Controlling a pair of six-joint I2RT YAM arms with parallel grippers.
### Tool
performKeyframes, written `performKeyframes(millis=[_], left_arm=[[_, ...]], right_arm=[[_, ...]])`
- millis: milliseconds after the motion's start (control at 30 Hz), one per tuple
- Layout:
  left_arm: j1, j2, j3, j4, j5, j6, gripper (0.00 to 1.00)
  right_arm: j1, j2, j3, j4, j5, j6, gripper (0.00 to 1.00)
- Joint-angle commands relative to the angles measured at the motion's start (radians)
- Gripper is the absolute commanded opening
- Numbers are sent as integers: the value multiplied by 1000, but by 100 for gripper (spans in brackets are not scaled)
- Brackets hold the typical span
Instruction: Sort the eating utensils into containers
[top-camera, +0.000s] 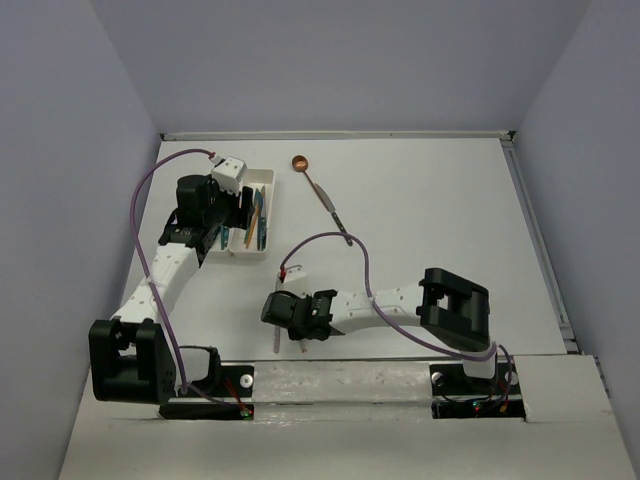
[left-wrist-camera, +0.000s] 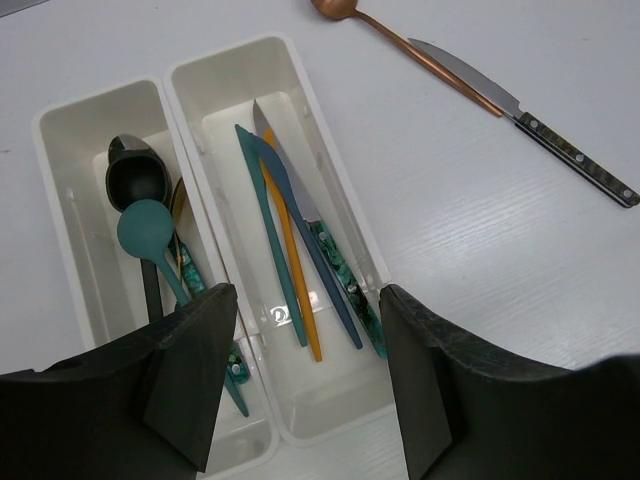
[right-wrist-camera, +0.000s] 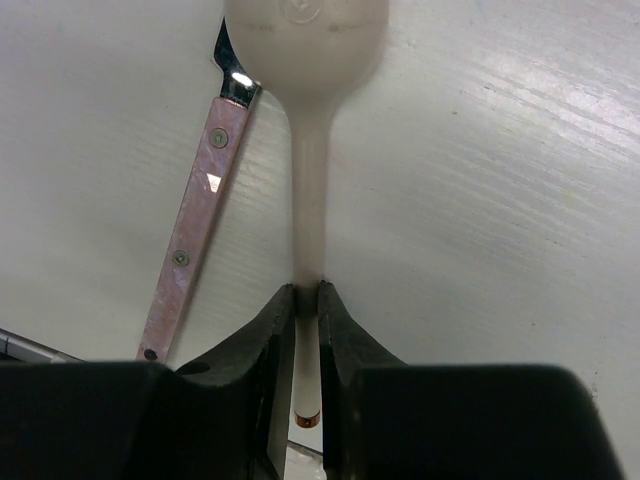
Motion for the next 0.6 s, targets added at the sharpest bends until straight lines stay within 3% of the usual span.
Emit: performKeyframes(millis=[0, 567], left_arm=[[2, -11, -3, 18, 15, 13, 70], [2, -11, -6, 17, 49, 13, 70]], right_arm=[[8, 63, 2, -21, 2, 14, 0], [8, -110, -123, 109, 88, -52, 0]])
